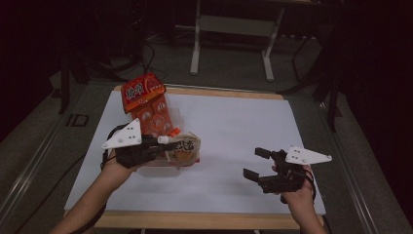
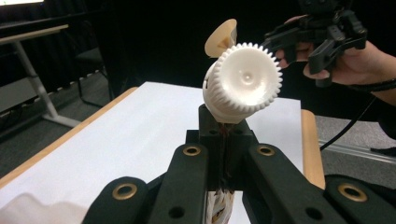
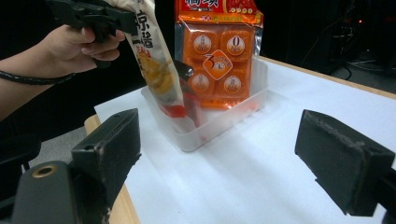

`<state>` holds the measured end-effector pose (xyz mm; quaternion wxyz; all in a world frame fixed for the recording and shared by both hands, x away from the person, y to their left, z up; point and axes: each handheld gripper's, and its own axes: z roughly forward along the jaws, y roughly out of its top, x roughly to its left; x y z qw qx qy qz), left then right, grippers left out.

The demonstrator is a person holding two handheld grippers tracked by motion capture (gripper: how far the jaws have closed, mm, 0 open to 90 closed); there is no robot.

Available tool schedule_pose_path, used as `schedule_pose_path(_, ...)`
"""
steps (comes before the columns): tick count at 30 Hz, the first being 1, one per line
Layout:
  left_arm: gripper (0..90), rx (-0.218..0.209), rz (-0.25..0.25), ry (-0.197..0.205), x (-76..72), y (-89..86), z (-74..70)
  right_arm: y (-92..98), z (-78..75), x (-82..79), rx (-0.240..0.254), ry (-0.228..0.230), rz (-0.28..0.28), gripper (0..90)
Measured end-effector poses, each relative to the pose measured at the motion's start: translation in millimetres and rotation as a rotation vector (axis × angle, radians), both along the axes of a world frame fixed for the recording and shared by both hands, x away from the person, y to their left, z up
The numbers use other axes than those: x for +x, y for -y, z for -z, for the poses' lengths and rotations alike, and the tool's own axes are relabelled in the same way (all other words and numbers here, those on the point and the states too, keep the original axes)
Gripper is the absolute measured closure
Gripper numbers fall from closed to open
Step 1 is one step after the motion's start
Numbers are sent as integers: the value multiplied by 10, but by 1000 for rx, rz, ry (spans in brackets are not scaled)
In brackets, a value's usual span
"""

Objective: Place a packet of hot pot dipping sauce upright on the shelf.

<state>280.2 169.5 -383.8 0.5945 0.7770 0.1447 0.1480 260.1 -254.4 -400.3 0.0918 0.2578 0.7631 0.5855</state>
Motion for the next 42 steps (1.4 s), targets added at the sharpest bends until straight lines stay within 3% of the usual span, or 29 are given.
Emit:
schedule_pose_path(14, 893, 15, -60, -26, 56, -241, 219, -23, 7, 2, 3, 1, -5, 146)
schedule_pose_path(29, 891, 39, -76, -74, 36, -352, 455, -39, 28, 10, 3, -13, -14, 149)
schedule_pose_path(42, 889, 62, -108, -127, 31, -394, 815, -66, 47, 20, 1, -29, -24, 149)
